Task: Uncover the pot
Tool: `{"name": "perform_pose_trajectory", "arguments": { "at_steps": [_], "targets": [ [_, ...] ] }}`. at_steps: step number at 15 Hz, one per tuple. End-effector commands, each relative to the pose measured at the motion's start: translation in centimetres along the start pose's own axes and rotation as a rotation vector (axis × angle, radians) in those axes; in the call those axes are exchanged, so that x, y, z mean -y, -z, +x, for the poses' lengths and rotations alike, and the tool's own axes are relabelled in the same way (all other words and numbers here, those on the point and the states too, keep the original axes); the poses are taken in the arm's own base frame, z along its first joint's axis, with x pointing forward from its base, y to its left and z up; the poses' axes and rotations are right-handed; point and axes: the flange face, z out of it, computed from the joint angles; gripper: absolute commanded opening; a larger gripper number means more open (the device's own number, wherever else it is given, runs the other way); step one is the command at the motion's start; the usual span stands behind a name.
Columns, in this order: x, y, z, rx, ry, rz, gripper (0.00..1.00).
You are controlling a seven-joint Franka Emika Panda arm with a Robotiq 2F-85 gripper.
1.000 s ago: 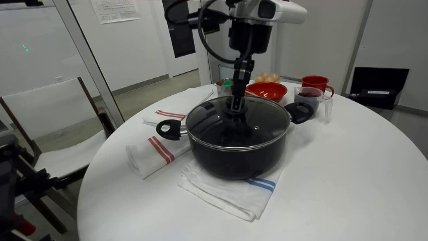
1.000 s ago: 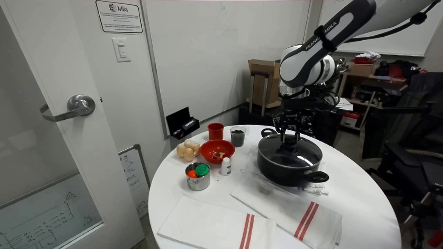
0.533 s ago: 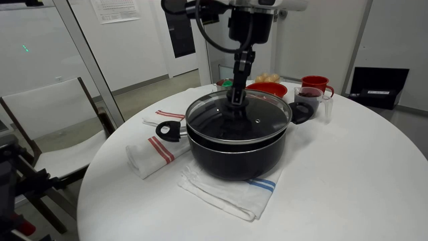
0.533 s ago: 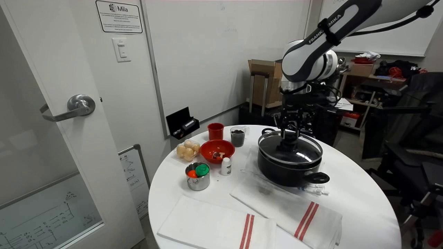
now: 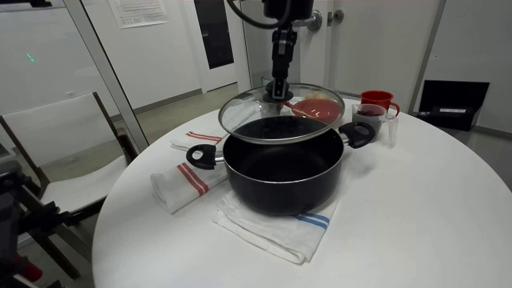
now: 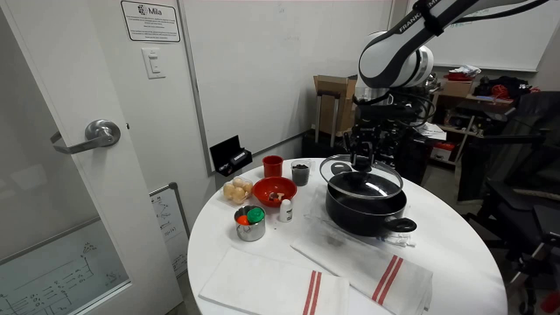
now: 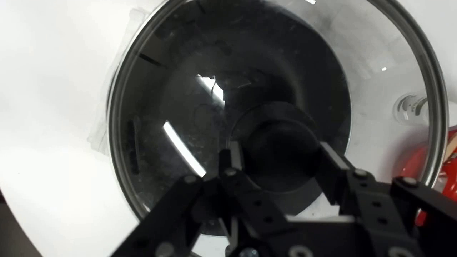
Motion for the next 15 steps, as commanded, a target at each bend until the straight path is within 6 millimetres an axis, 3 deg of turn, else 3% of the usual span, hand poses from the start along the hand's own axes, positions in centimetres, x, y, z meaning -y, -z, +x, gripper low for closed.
{"name": "perform_pose_trajectory", "arguments": {
  "at_steps": [1, 8, 15],
  "targets": [
    [1.8, 2.3, -3.0, -0.037, 0.08, 0.008, 0.26],
    [7.2, 2.5, -9.4, -0.079, 0.272, -0.048, 0.26],
    [11.9, 1.0, -16.7, -0.121, 0.503, -0.132, 0.26]
  ]
}}
